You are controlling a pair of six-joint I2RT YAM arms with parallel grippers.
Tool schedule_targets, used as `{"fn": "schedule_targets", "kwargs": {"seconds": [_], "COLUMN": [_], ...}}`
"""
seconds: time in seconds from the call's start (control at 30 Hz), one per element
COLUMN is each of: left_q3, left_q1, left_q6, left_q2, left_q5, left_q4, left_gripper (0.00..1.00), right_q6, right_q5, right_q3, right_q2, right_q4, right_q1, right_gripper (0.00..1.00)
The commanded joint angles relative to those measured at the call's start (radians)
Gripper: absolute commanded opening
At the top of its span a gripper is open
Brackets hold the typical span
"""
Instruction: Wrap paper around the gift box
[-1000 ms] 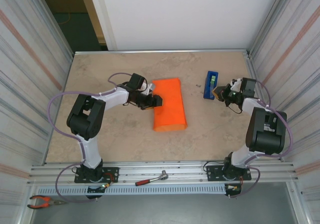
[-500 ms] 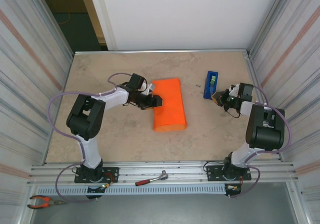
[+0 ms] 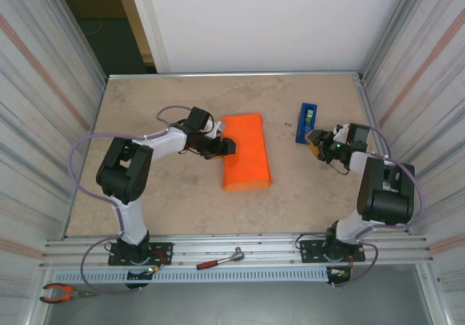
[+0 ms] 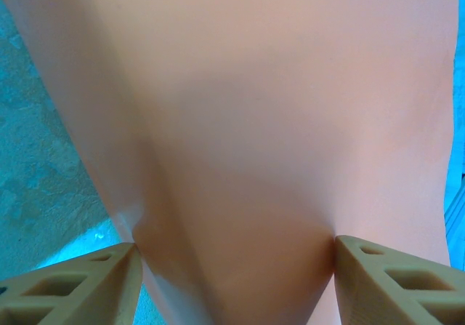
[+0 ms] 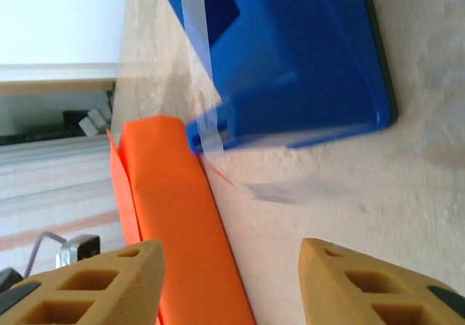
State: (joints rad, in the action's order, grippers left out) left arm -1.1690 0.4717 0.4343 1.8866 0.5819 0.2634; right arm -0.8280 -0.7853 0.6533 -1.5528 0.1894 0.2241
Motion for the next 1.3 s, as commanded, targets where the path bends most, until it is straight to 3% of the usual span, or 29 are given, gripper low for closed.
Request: {"fn": "schedule_targets", "kwargs": {"seconds": [0.0,0.23,0.43,0.77,1.27], "left_q3": [0.067,0.070,0.074,0.074,0.075], "left_q1": [0.004,0.004,0.004,0.004,0.004], "left_q6": [-0.033,-0.032,-0.033,-0.035,-0.035], "left_q2": [0.055,0.059,0.057,0.053,0.050], "left_q5": [-0.155,-0.154,-0.155,-0.156,-0.160], "left_q4": [0.173,0.171,0.170,0.177,0.178], "left_gripper": [0.67,0.67,0.67,0.67,0.67], "right_q6": [0.014,0.061,0.128,0.169,0.208], "right_q5": [-0.002,0.066,0.111,0.050,0.042], "right_q3": [-0.023,0.043,0.202,0.384,0.454], "right_q2": [0.068,0.107,-0.008,-0.223,-0.328], "right_q4": [-0.075,-0.164,-0.229,-0.243,-0.287], "right_q1": [0.003,0.008,0.018,0.010,-0.037], "right_gripper": [0.57,0.58,0.58,0.44,0.35]}}
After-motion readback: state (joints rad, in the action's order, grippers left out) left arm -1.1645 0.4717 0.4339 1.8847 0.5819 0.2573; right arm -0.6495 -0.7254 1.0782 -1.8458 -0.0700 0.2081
